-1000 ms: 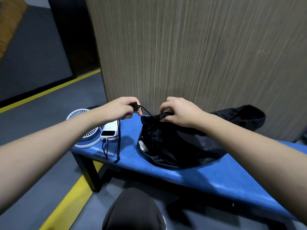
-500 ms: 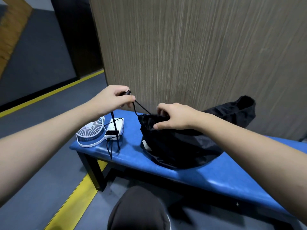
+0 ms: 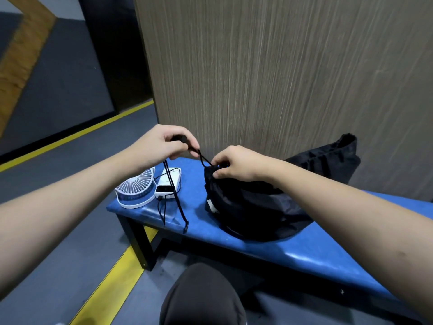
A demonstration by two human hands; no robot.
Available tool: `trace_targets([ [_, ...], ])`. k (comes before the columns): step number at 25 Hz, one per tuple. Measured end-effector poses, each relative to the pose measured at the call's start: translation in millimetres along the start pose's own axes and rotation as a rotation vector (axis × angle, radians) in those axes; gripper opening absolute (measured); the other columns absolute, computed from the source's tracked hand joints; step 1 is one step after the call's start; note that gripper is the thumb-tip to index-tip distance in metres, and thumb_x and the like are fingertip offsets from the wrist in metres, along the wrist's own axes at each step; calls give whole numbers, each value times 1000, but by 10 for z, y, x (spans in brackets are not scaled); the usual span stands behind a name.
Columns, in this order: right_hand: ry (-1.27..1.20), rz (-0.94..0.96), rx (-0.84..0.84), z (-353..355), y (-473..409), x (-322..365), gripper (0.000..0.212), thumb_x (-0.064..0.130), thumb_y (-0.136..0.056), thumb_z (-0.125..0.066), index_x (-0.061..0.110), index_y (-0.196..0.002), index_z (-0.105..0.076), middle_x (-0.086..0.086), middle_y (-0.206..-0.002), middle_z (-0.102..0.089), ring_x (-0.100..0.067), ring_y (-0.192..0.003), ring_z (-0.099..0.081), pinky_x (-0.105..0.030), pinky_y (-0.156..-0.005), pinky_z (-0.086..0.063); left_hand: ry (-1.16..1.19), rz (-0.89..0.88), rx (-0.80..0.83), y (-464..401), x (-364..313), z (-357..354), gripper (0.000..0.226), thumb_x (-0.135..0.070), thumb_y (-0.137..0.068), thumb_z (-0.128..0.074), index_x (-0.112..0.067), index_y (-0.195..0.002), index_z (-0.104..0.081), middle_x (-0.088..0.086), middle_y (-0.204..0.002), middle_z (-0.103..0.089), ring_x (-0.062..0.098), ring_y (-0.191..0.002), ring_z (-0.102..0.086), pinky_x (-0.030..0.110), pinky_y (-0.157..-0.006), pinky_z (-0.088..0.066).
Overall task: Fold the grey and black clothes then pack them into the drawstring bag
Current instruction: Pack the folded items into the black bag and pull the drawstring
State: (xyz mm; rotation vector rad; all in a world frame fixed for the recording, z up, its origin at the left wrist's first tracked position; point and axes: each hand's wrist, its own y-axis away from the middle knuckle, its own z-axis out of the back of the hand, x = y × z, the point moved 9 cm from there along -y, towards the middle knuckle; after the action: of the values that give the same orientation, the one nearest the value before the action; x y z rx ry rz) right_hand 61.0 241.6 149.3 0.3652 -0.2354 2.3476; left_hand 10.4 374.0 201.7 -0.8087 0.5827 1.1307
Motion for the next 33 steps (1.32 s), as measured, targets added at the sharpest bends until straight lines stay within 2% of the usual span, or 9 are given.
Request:
trace_targets([
  [3,7,-41,-59,89,18,-59,15,31,-88,-71,17,-85,-68,6,-72,-60,-13,-73,-54,-28,-67,-39,-107,19,-4,23,31,14,25,12,-86,-53,-5,-87,-71,7,-83,-73,4,-62,-55,9,-54,-37],
  [6,28,-81,-139,183,53,-133,33,39,-84,-74,21,-65,-54,7,-65,-55,-10,-68,-51,-36,-69,-47,-153,61,65,35,190,-53,9,-12,-85,-74,-12,-82,-66,5,-78,-68,10,-68,-58,23,-67,-46],
  [8,37,-83,-168,206,72,-136,39,40,-84,-73,21,-62,-48,7,-63,-53,-13,-68,-51,-38,-70,-48,-210,93,37,20,301,-77,25,-28,-81,-81,-13,-81,-61,0,-70,-63,10,-61,-54,26,-62,-43],
  [12,36,-53,-195,221,86,-86,40,42,-84,-73,20,-63,-47,6,-62,-51,-19,-70,-52,-40,-70,-49,-140,92,60,-16,371,-308,29,-25,-81,-81,-17,-95,-57,-6,-71,-61,14,-57,-53,29,-61,-43],
  [16,34,-30,-204,213,91,-58,37,41,-84,-71,24,-61,-47,6,-59,-51,-18,-67,-50,-41,-68,-48,-281,36,95,-70,342,-601,42,-62,-78,-68,-25,-99,-63,-5,-86,-57,9,-75,-54,25,-71,-42],
  [21,105,-37,-189,222,153,-89,21,41,-83,-69,26,-72,-59,6,-67,-58,-21,-76,-58,-37,-70,-51,-389,-7,53,-159,199,-759,25,-46,-89,-68,-32,-72,-57,-7,-67,-60,4,-60,-49,19,-53,-31],
  [25,151,-31,-190,240,183,-174,28,46,-83,-71,23,-74,-59,5,-69,-58,-21,-77,-56,-35,-68,-46,-349,-19,90,-141,145,-831,22,-25,-94,-65,-14,-76,-62,-2,-65,-70,7,-60,-67,15,-56,-44],
  [30,104,31,-108,115,216,-155,28,48,-88,-67,29,-109,-68,4,-99,-73,-20,-97,-64,-36,-82,-50,-666,-25,125,-144,202,-823,32,-31,-104,-45,-28,-73,-51,-3,-64,-51,21,-63,-51,35,-57,-38],
  [33,178,66,-162,154,287,-123,26,49,-96,-55,29,-106,-68,9,-80,-63,-20,-83,-57,-31,-68,-38,-770,-13,168,-100,238,-850,33,-41,-104,-33,-26,-88,-58,0,-70,-53,22,-64,-52,41,-62,-47],
])
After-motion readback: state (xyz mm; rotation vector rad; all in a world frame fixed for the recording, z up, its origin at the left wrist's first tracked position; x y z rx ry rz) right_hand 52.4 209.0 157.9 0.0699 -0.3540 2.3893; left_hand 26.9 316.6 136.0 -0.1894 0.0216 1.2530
